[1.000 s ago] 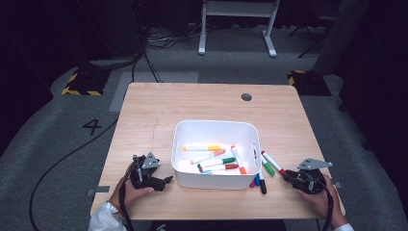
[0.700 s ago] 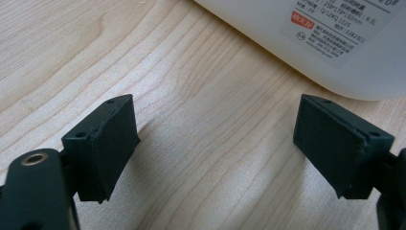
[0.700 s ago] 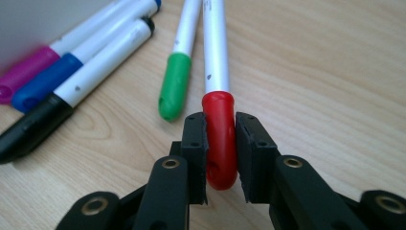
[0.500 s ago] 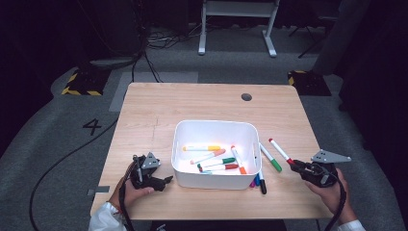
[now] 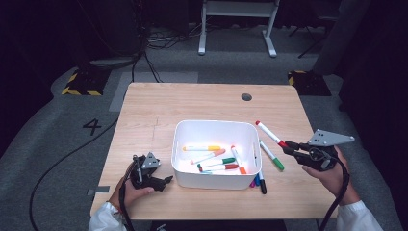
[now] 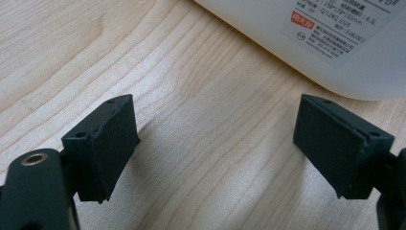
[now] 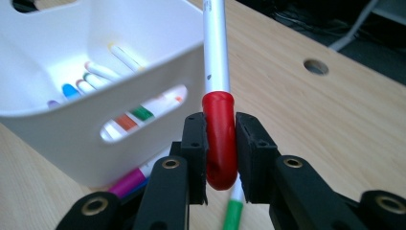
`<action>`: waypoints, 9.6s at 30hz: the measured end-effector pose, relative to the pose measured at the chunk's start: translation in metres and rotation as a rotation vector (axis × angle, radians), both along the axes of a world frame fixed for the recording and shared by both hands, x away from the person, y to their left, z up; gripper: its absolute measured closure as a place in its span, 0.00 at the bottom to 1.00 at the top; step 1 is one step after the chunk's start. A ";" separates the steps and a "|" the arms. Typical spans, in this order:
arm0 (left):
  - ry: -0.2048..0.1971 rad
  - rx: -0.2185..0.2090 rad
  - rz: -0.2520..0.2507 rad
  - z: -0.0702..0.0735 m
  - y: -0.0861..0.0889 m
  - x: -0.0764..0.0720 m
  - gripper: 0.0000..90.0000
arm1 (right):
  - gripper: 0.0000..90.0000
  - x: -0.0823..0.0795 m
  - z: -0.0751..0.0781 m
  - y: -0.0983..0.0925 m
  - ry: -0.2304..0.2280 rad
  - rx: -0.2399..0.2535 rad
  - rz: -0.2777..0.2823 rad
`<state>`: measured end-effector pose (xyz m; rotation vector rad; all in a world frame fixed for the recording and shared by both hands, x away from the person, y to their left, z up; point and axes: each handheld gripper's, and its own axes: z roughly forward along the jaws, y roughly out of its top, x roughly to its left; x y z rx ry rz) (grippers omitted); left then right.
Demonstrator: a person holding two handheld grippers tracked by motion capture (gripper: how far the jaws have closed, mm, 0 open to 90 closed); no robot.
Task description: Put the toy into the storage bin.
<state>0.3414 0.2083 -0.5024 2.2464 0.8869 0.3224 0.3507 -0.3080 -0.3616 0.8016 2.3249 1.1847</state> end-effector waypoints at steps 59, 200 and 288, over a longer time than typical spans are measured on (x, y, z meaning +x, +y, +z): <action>0.006 -0.006 -0.008 0.000 0.000 0.000 0.17 | 0.66 0.022 0.000 0.137 0.120 -0.202 0.441; 0.010 -0.007 -0.010 0.000 0.000 0.000 0.17 | 0.78 0.020 -0.009 0.161 0.215 -0.279 0.530; 0.008 -0.009 -0.011 0.000 -0.001 -0.001 0.17 | 0.84 -0.010 -0.108 -0.031 0.210 -0.090 -0.169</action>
